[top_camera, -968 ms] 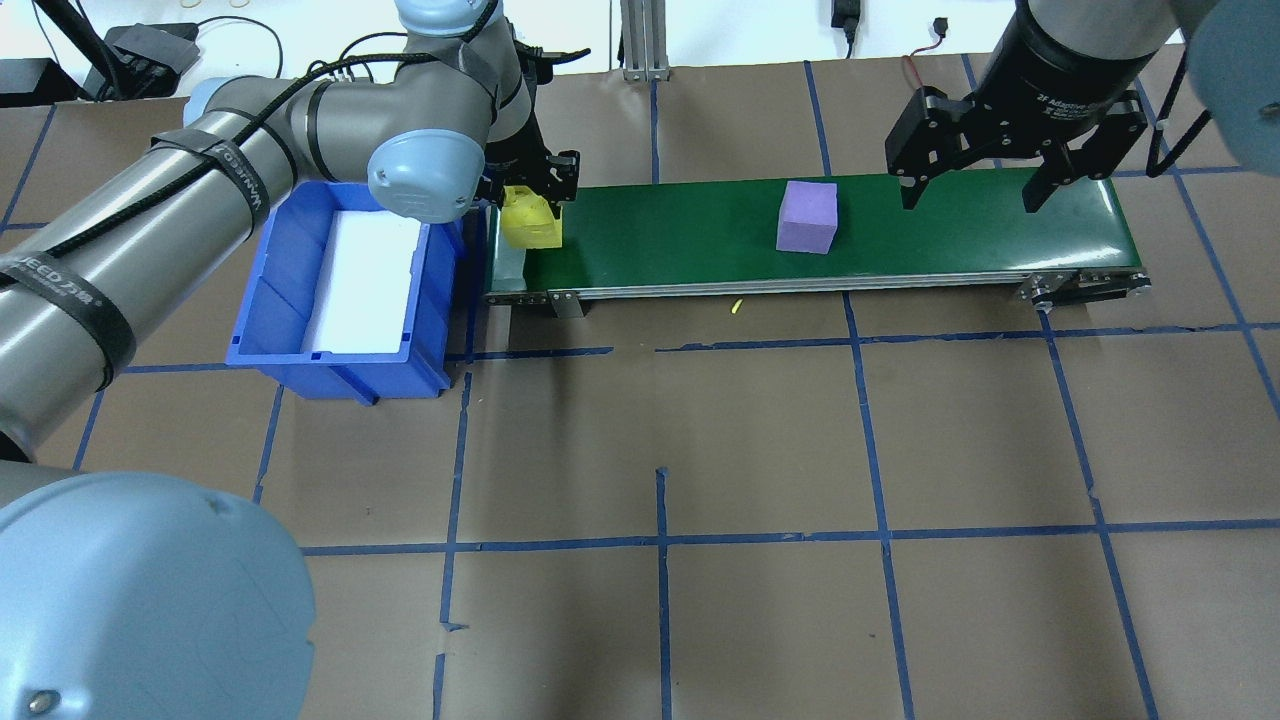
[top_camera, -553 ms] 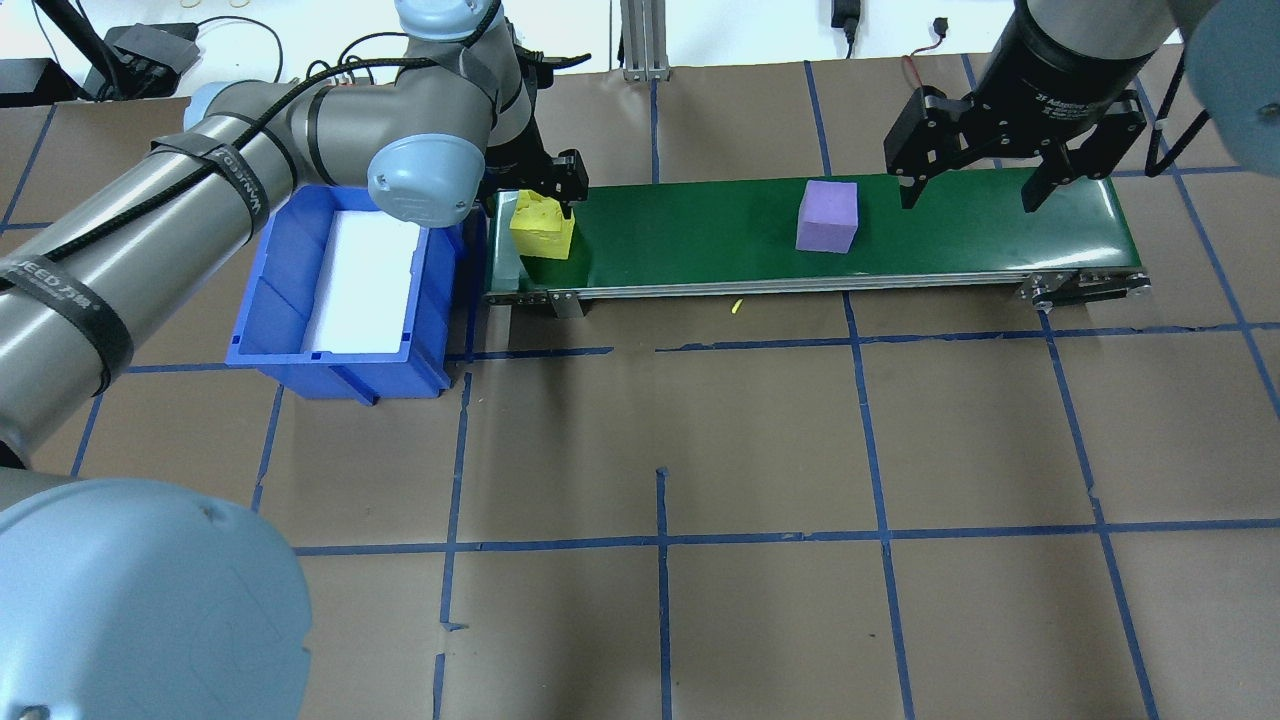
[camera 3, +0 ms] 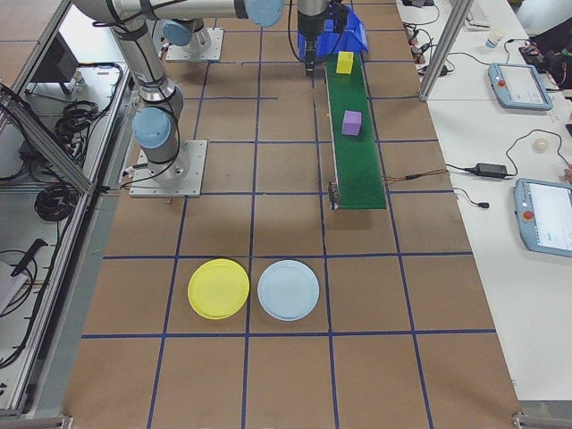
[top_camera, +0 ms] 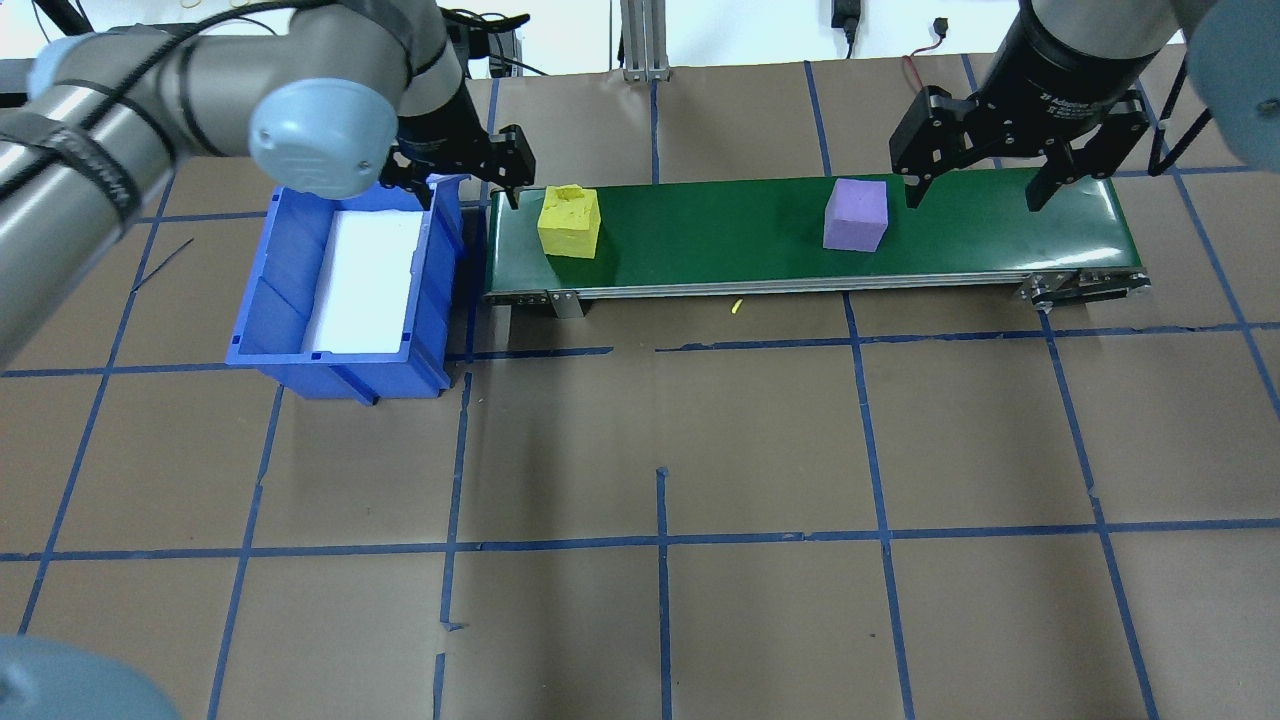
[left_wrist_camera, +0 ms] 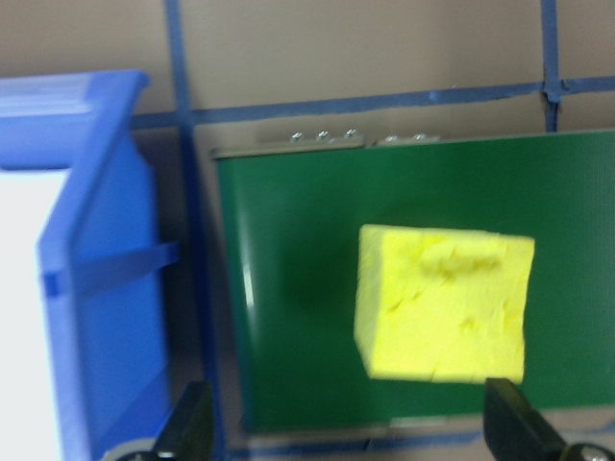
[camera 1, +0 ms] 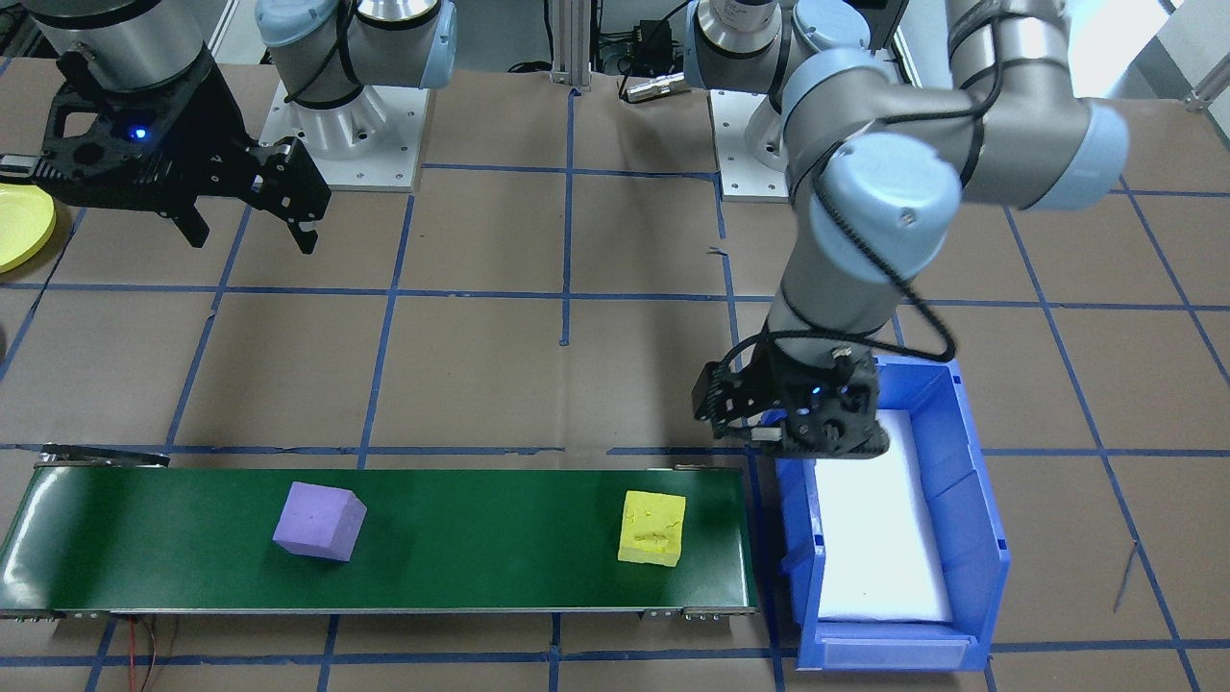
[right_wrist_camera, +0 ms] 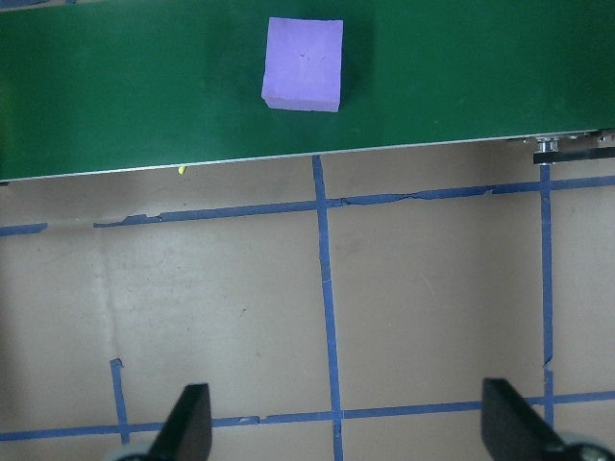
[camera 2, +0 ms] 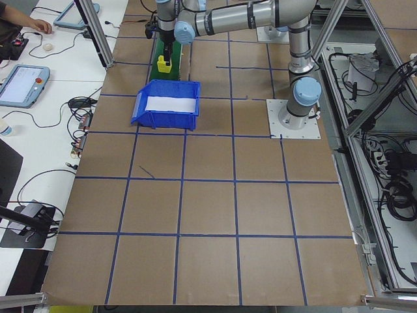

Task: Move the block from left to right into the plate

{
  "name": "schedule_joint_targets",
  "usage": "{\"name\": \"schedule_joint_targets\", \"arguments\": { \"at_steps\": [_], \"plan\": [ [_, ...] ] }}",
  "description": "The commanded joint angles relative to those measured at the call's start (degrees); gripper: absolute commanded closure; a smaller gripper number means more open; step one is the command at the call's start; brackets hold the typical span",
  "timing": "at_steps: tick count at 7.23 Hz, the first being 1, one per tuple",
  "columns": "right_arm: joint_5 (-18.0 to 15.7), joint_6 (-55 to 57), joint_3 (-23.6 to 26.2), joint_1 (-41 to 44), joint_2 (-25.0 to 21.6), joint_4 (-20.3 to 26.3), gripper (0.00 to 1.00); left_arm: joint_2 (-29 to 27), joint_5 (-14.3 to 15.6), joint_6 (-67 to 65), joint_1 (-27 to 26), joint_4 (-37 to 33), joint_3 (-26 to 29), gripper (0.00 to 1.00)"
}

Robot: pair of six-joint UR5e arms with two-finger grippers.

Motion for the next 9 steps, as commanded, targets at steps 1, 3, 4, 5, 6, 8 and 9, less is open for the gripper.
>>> {"name": "schedule_joint_targets", "arguments": {
  "at_steps": [1, 3, 4, 5, 6, 8, 9],
  "plan": [
    [-0.9, 0.5, -0.6, -2.3, 2.6, -0.5, 0.00, 13.8, 0.0, 4.9, 5.8, -8.6, -3.3, 0.00],
    [-0.6, 0.2, -0.7, -4.0, 10.5, -3.4, 0.00, 21.1, 0.1, 5.4, 5.8, -19.3, -3.5, 0.00],
    [-0.9, 0.4, -0.1, -4.1, 12.8, -8.3, 0.00, 21.7, -0.1, 5.9, 5.7, -19.6, -3.5, 0.00],
    [-0.7, 0.6, -0.8, -4.8, 15.5, -11.1, 0.00, 22.5, 0.0, 6.0, 5.7, -19.6, -3.2, 0.00],
    [0.0, 0.2, -1.1, -6.7, 16.9, -14.0, 0.00, 22.3, 2.6, 6.2, 6.0, -20.1, -4.2, 0.00],
    [7.2, -0.3, -2.5, -12.3, 20.1, -17.0, 0.01, 20.3, 2.3, 5.9, 6.7, -17.3, -5.4, 0.00],
    [12.5, -2.9, -2.5, -15.5, 20.3, -16.7, 0.00, 19.4, 2.3, 6.1, 6.7, -16.8, -5.8, 0.00]
  ]
}}
